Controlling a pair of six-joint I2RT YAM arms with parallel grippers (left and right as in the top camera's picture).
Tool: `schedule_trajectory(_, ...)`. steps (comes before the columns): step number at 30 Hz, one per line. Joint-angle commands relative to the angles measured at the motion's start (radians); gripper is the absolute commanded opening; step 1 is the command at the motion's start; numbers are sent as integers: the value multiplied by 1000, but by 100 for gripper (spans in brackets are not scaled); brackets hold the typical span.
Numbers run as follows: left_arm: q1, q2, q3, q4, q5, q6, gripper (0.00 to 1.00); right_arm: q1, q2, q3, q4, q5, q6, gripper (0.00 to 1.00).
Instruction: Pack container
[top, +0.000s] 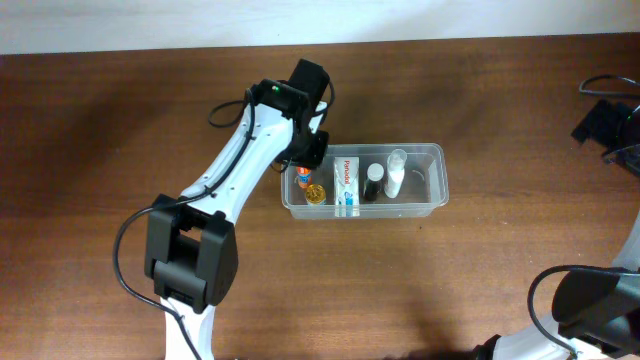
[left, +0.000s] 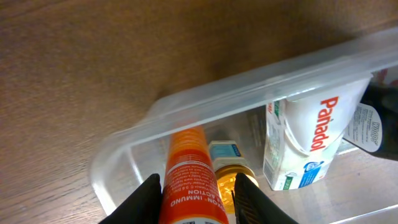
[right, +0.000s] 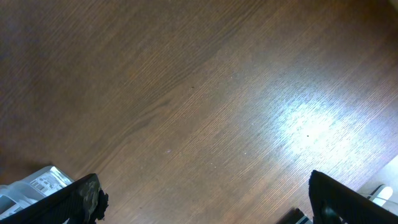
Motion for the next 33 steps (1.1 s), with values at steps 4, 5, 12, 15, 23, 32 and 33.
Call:
schedule_trajectory(4, 45, 5, 102, -34, -23, 6, 42, -2, 0, 2, -2, 1, 2, 98)
schedule_trajectory(5, 49, 5, 114, -43, -24, 6, 44, -2, 0, 2, -2, 1, 2, 98)
schedule_trajectory(12, 88, 3, 184, -100, -29, 9, 49, -2, 0, 2, -2, 1, 2, 98)
schedule_trajectory(15, 102, 2, 236, -118, -29, 9, 49, -2, 0, 2, -2, 1, 2, 98)
schedule_trajectory(23, 113, 2, 397, -188, -30, 9, 50, -2, 0, 2, -2, 1, 2, 98)
schedule_trajectory(32, 162, -12, 653, -475, -97, 9, 63, -2, 0, 2, -2, 1, 2, 98)
schedule_trajectory(33, 172, -14, 682, -512, -95, 9, 63, -2, 0, 2, -2, 1, 2, 98)
